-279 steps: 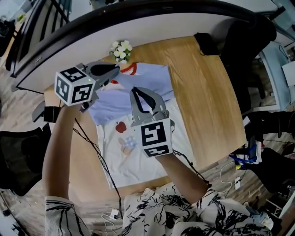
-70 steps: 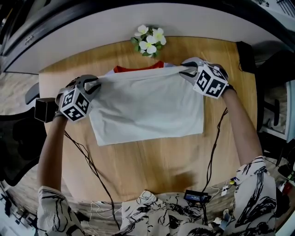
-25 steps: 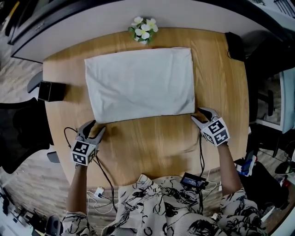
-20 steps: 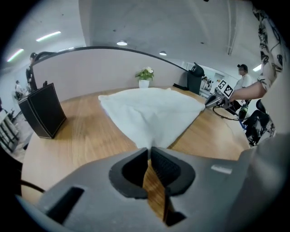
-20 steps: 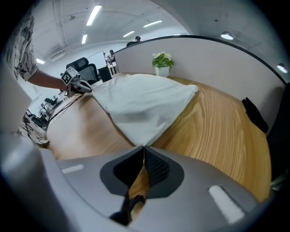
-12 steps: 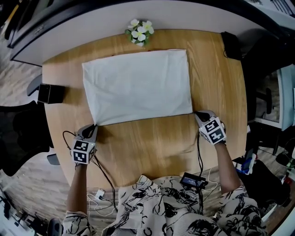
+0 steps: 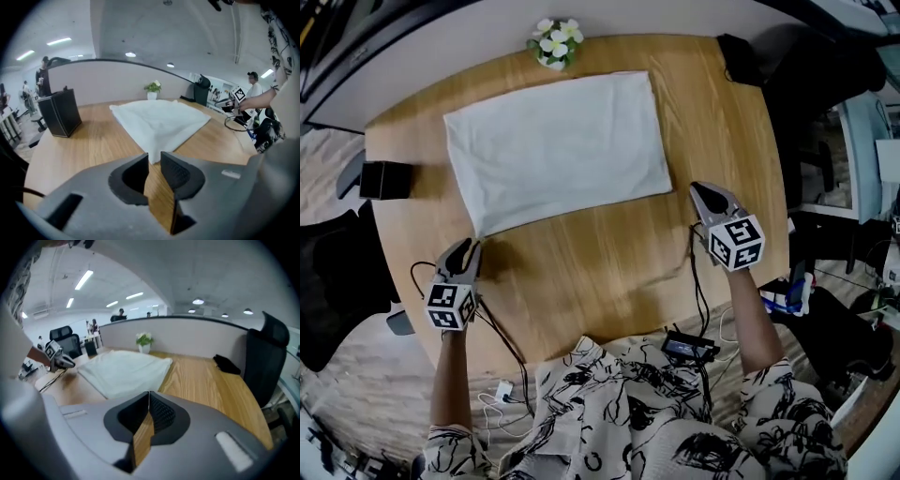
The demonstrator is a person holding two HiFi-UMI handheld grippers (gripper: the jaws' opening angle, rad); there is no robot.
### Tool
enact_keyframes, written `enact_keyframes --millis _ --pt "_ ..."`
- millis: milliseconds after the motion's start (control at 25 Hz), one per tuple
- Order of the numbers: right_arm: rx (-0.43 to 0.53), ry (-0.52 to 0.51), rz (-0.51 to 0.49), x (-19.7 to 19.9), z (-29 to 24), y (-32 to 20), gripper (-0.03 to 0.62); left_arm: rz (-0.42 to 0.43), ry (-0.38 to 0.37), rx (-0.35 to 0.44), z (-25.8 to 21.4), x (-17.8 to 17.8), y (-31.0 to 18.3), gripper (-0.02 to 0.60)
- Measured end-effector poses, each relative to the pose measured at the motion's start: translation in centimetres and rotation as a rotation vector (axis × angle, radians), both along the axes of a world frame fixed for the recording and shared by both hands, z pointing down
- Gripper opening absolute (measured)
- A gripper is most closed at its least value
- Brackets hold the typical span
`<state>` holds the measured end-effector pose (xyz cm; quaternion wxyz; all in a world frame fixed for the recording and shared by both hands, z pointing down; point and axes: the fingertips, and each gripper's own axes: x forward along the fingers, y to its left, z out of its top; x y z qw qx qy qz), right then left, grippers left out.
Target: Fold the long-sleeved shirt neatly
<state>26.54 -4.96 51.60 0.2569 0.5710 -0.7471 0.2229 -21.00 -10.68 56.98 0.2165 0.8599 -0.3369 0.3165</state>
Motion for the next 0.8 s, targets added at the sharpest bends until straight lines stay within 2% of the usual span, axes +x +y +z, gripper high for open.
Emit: enact_keyframes --millis 120,320,400,480,600,720,800 --pt "0.217 -0.048 0.062 0.1 -6.5 -1.5 0.012 -0.124 0.124 0.153 -4.4 -1.3 -1.0 0.017" --pt "0.494 -0.136 0.025 -1.6 -17.8 -1.6 0.011 -0.284 0.305 0.426 -14.9 -2.5 0.1 0.006" --pt "0.574 -0.135 -0.007 -2.0 -21.6 -0.9 0.011 -0.299 0.386 0.496 -19.3 -2.2 1.6 0.006" --pt "0.641 -0.133 -0.025 -2.2 -24.5 0.1 0.011 -0.261 0.443 0.539 -22.6 -1.6 3.8 0.006" --pt "0.710 -0.202 -0.023 -2.2 -26.9 2.2 0.011 -0.223 0.425 0.623 -25.8 -1.0 6.8 0.006" --pt "0.727 -0.244 -0.011 -1.2 -28.5 5.8 0.011 -0.254 0.416 0.705 -29.2 -0.1 10.7 0.006" --pt "0.739 -0.234 -0.022 -0.3 -30.1 8.9 0.011 -0.274 0.376 0.778 -31.8 0.8 13.8 0.006"
